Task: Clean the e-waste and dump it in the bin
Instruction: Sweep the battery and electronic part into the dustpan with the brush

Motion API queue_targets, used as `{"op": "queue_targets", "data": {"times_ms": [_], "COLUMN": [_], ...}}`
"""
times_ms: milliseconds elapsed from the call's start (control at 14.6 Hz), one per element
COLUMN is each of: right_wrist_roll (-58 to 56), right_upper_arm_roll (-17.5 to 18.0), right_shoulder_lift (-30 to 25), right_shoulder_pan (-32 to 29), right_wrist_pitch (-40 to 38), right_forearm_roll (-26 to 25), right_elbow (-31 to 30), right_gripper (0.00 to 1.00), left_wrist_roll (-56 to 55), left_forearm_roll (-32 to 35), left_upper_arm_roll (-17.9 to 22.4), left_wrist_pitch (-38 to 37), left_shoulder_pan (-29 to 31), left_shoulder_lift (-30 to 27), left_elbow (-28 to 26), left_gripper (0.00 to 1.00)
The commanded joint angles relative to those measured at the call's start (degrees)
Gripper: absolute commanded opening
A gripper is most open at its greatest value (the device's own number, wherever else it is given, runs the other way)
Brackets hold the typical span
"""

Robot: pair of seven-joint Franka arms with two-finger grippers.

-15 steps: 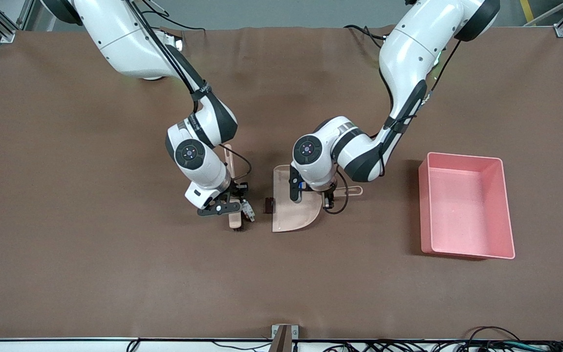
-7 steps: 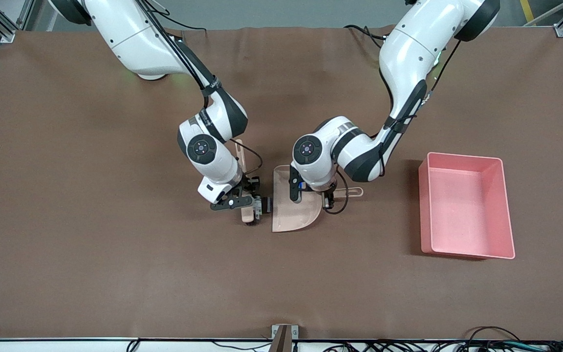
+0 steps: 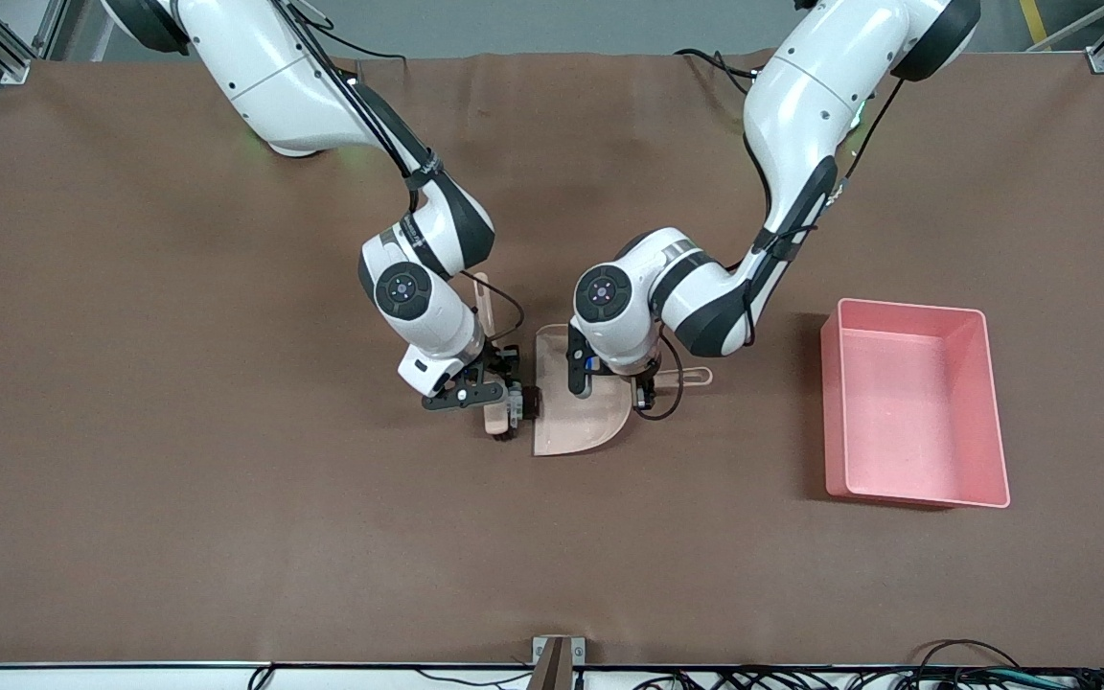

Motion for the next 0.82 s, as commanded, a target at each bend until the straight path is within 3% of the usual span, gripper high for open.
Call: {"op": "queue_targets", "data": {"times_ms": [0,343,755], "right_wrist_roll": [0.51,0.51,4.81], "right_upper_arm_roll": [0.06,0.06,0.06], "right_shoulder_lift": [1.31,1.49,2.72], "right_shoulder_pan": [1.6,3.01,5.29], "right_wrist_pitch": [0.06,0.06,0.06], "right_forearm_roll": [2.81,6.15,6.42], "right_elbow": [2.78,3.92,5.77], "right_gripper": [0.0,0.0,0.0], "left_wrist_roll": [0.17,0.35,0.44], "left_forearm_roll": [1.22,1.22,1.22], "left_upper_arm_roll": [-0.01,-0.01,-0.01], "left_wrist_pitch": [-0.01,-0.01,-0.01], "left_shoulder_pan": [-0.05,-0.05,0.12], "left_shoulder_lift": [-0.45,-0.45,-0.27], "left_elbow": [0.14,0.14,0.14], "left_gripper": [0.26,0.22,0.19]}}
